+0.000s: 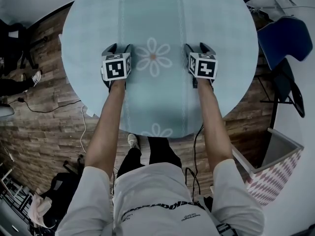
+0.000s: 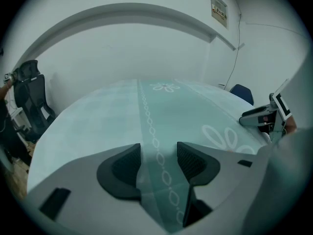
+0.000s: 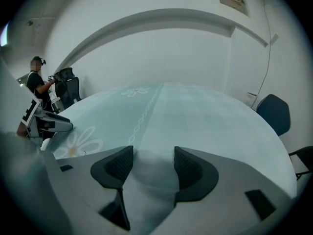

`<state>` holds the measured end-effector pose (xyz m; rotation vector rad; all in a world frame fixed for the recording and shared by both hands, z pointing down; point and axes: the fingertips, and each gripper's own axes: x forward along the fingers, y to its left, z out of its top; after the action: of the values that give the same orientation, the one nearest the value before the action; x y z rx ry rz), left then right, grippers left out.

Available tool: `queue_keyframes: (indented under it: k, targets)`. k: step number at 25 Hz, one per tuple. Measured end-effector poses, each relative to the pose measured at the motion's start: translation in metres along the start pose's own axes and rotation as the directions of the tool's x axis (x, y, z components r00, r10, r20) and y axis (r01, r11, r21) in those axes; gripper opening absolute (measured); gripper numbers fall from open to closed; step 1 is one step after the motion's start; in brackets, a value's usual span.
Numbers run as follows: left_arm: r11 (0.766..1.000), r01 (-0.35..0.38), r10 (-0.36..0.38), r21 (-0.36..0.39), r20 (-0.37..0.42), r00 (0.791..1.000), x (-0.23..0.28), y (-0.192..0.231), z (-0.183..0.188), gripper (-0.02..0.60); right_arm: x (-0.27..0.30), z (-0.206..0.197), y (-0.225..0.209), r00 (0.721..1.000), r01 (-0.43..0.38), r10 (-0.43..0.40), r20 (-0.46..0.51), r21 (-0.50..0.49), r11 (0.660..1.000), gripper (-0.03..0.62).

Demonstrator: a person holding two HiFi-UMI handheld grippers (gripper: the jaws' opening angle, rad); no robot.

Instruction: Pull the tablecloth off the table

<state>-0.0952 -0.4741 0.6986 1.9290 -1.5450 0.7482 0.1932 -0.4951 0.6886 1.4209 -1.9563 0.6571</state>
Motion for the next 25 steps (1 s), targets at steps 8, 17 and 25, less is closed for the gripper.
queue_keyframes:
  k: [8,17,25]
  targets:
    - [1.000,-0.012,0.012,0.000,-0.010,1.000,-0.0004,0.0010,0.0000,0.236,-0.0012,0.0002,-0.0009,1.000,0.011,-0.011,0.003,-0.001,1.000,0.278]
    - [1.000,-0.006,0.006,0.010,-0.020,1.000,-0.0021,0.0041,-0.0024,0.154,-0.0036,-0.0023,0.0015,1.000,0.019,-0.019,-0.011,0.005,1.000,0.212]
    - [0.999,0.024,-0.023,0.039,-0.033,0.999,-0.0007,-0.0033,-0.0030,0.070,-0.0066,-0.0055,0.0031,1.000,0.001,-0.001,-0.022,0.012,1.000,0.085]
